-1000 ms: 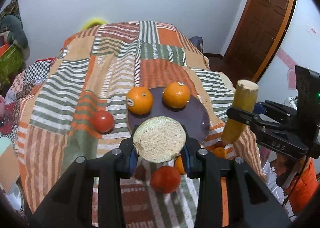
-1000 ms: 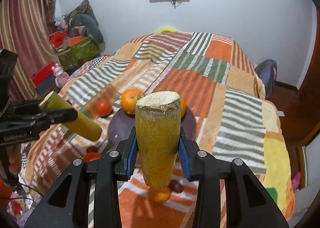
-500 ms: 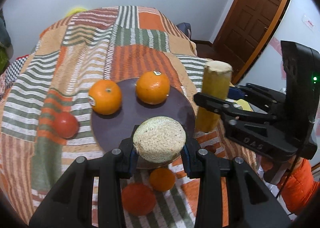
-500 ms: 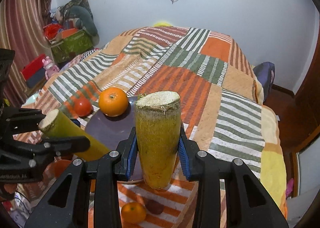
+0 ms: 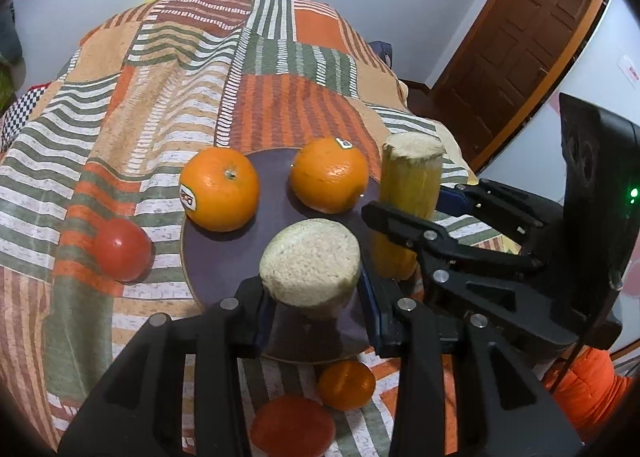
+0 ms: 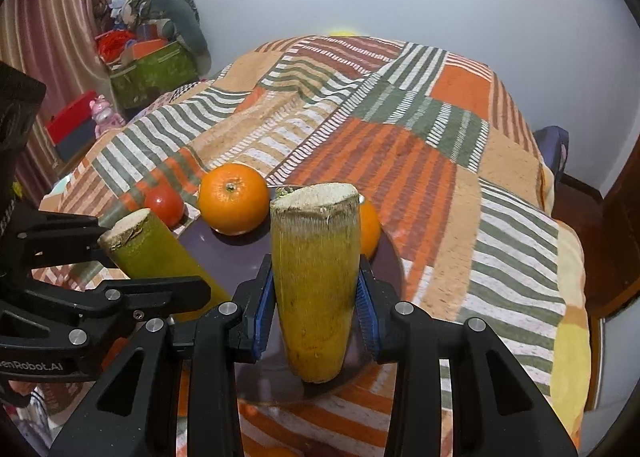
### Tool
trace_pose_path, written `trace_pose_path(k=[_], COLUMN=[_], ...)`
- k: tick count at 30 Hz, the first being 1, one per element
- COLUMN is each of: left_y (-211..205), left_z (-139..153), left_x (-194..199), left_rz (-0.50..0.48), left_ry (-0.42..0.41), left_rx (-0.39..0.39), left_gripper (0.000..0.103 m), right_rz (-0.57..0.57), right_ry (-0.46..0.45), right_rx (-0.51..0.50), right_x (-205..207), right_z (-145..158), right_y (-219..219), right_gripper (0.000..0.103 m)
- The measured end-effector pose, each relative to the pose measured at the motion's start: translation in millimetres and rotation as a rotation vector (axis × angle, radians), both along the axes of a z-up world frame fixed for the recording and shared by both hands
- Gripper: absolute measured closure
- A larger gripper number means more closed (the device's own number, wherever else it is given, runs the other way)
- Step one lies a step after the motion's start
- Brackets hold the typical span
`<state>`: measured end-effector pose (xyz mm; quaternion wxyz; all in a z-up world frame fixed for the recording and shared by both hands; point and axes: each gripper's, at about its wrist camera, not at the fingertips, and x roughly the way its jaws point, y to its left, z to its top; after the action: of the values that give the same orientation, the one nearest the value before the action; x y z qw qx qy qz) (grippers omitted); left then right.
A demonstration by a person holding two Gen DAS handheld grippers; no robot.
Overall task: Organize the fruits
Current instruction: 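Lay both corn cobs on the purple plate and open both tools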
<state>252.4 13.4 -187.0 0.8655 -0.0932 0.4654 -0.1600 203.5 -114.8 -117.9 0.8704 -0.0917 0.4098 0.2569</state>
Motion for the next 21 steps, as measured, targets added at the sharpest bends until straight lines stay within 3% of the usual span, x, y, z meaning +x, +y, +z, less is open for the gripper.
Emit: trace_pose_path(k=[4,8,21], left_y=[5,11,30], left_z=[0,-2,-21], left_x=[3,5,18], left_rz=[0.011,0.042,0.097], left_ry=[-0.011,-0.034,0.036], left_rx=[-0.003,0.047,0.037], left_gripper=[0.064,0.056,0.038], right_rz=[0.015,0.029,0.093], right_ry=[0.007,0.014,0.062], right_rx=[-0.011,-0.018,0.006], right_x=[6,10,16], right_z=[-4,-7,-16], right_y=[10,15,26], right_gripper=[0.069,0.069,0.067])
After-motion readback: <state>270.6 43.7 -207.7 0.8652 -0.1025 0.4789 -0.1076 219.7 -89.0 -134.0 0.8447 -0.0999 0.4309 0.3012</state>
